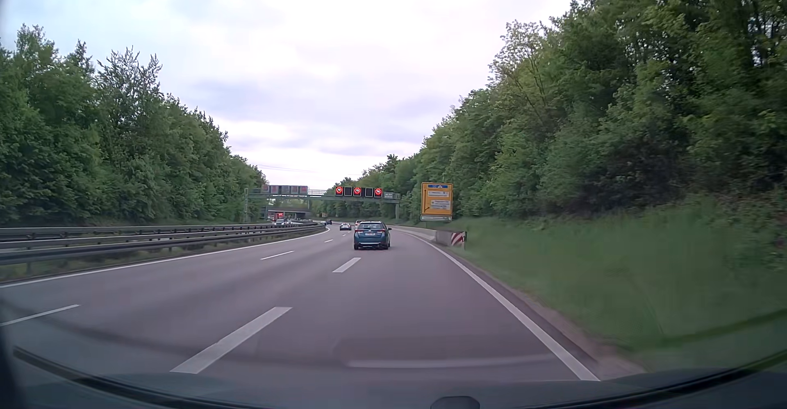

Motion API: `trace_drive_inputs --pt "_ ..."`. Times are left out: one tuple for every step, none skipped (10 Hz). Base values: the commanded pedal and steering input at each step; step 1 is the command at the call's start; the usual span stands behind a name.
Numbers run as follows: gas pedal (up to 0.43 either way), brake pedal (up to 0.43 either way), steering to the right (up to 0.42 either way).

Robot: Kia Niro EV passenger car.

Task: Follow the waypoints while adhering to traffic rules and regulations

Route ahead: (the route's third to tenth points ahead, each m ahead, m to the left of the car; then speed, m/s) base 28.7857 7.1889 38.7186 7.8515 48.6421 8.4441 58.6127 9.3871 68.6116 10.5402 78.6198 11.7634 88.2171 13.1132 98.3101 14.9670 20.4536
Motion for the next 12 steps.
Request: trace_drive_inputs --pt "0.22 0.0 -0.01" --pt "0.22 0.0 -0.009" --pt "0.22 0.0 -0.008" --pt "0.22 0.0 -0.008" --pt "0.22 0.0 -0.008" --pt "0.22 0.0 -0.009" --pt "0.22 0.0 -0.01" --pt "0.209 0.0 -0.01" --pt "0.209 0.0 -0.009" --pt "0.209 0.0 -0.009" --pt "0.209 0.0 -0.009" --pt "0.197 0.0 -0.008"
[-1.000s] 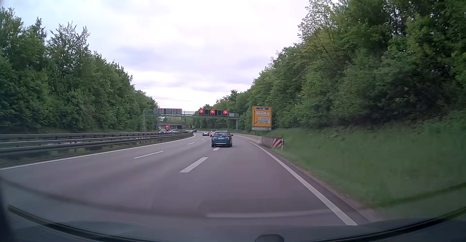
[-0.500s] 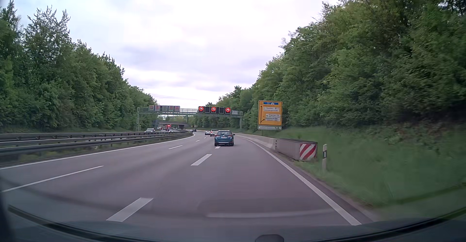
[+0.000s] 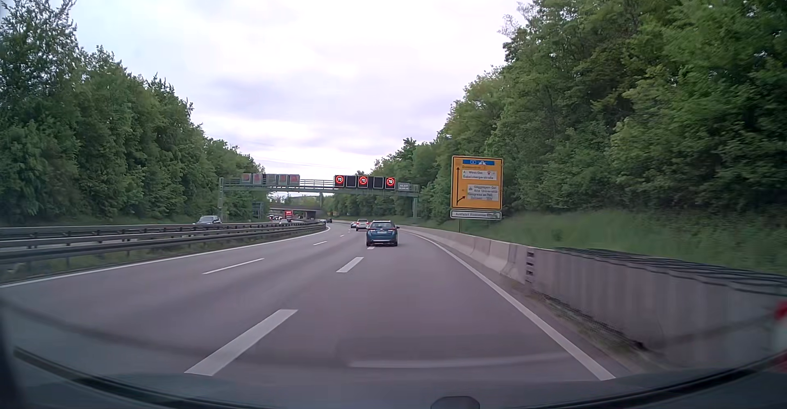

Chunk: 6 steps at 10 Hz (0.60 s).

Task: Follow the waypoints while adhering to traffic rules and regulations

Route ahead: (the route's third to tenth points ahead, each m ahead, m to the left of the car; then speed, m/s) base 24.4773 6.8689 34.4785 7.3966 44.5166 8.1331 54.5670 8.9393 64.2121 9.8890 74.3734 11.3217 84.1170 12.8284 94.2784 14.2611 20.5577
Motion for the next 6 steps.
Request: trace_drive_inputs --pt "0.197 0.0 -0.008" --pt "0.197 0.0 -0.007" --pt "0.197 0.0 -0.006" --pt "0.197 0.0 -0.007" --pt "0.197 0.0 -0.006" --pt "0.197 0.0 -0.006"
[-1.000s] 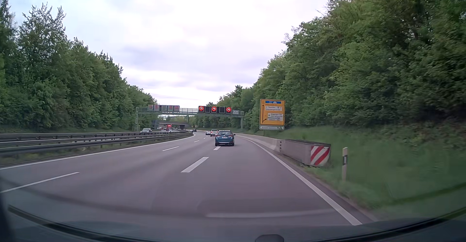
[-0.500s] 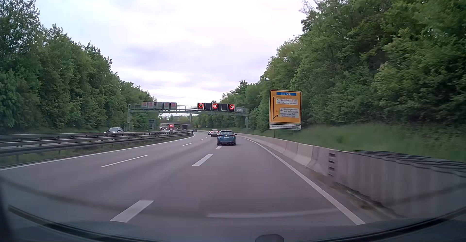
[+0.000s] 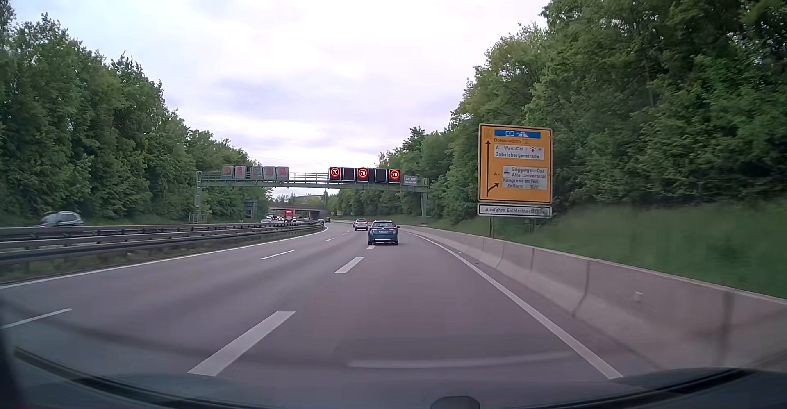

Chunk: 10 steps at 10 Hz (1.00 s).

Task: Follow the waypoints while adhering to traffic rules and regulations

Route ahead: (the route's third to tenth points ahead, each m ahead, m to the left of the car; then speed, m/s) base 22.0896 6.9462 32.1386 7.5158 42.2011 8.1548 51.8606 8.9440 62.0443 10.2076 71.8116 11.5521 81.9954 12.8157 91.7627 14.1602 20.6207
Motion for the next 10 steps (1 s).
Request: trace_drive_inputs --pt "0.197 0.0 -0.007" --pt "0.197 0.0 -0.007" --pt "0.197 0.0 -0.007" --pt "0.197 0.0 -0.007" --pt "0.197 0.0 -0.007" --pt "0.197 0.0 -0.008" --pt "0.197 0.0 -0.008" --pt "0.197 0.0 -0.008" --pt "0.197 0.0 -0.008" --pt "0.197 0.0 -0.008"
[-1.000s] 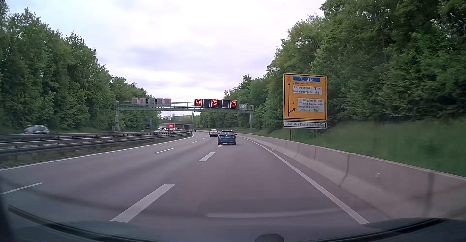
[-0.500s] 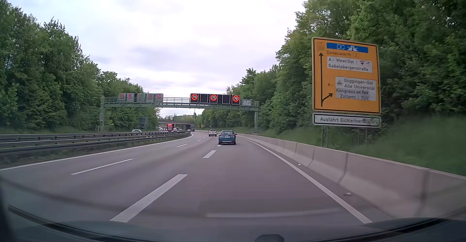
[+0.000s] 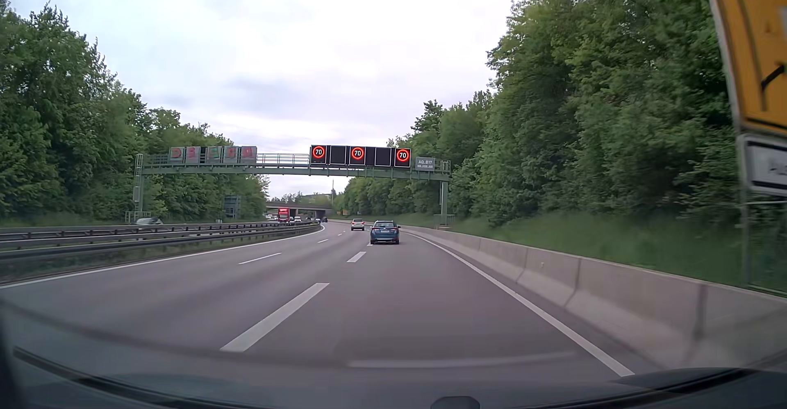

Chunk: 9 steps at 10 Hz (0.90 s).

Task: Follow the waypoints while adhering to traffic rules and regulations

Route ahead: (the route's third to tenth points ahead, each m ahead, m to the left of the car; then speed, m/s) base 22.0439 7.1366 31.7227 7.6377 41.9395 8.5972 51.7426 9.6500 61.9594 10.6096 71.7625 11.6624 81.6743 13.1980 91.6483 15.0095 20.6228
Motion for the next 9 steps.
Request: trace_drive_inputs --pt "0.197 0.0 -0.008" --pt "0.197 0.0 -0.008" --pt "0.197 0.0 -0.008" --pt "0.197 0.0 -0.008" --pt "0.197 0.0 -0.008" --pt "0.197 0.0 -0.008" --pt "0.197 0.0 -0.008" --pt "0.197 0.0 -0.01" --pt "0.197 0.0 -0.01"
